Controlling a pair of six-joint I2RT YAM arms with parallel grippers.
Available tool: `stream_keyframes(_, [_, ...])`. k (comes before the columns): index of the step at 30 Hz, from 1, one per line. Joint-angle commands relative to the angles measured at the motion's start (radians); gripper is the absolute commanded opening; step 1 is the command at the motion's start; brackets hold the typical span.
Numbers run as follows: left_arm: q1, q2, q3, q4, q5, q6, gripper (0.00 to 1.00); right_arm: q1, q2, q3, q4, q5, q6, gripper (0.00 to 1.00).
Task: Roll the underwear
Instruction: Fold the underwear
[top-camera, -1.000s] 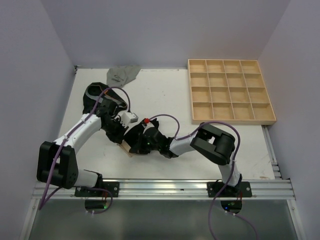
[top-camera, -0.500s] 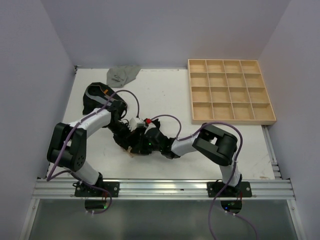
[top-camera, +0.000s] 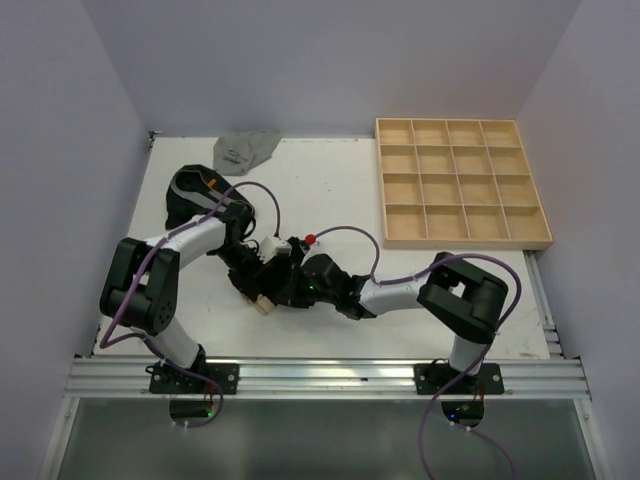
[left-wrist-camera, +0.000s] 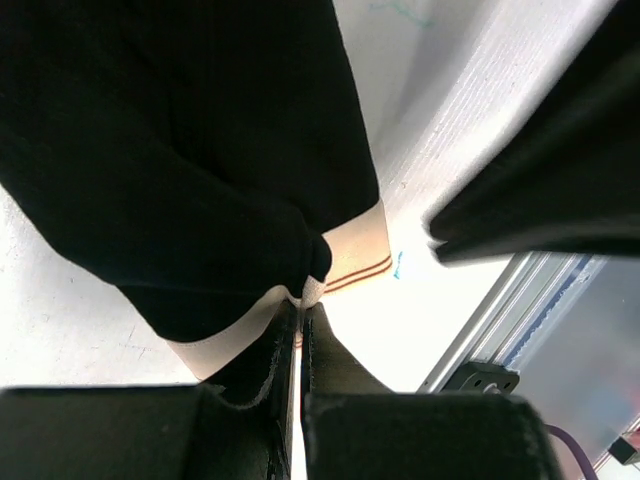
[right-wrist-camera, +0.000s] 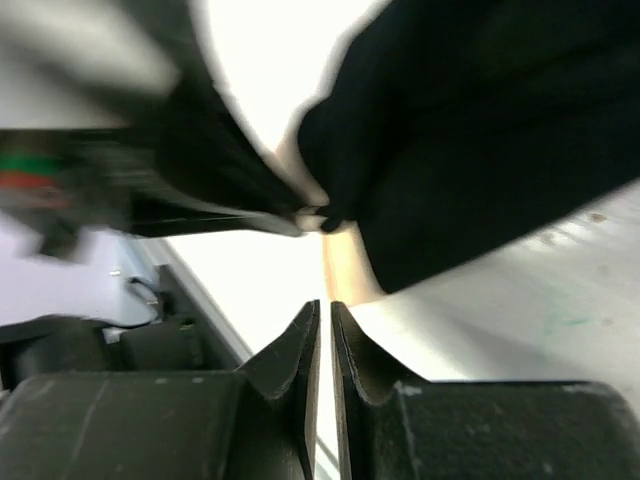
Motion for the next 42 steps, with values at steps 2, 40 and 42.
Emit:
stream_keyframes(2, [-0.005,-0.050,0.040,-0.002,0.042,0.000,0.00,0.005,0.128,0.047,0.011,0.032,-0.006,0.11])
stream_keyframes(40, [-0.039,0.076,-0.063,0.055,-0.040,0.017,0.32,-0.111,-0.289,-0.125,-0.190,0.238,-0.016,0.37])
stream_keyframes(42, [-0.039,0.073,-0.066,0.057,-0.037,0.028,0.37,-0.169,-0.301,-0.131,-0.218,0.212,-0.022,0.37])
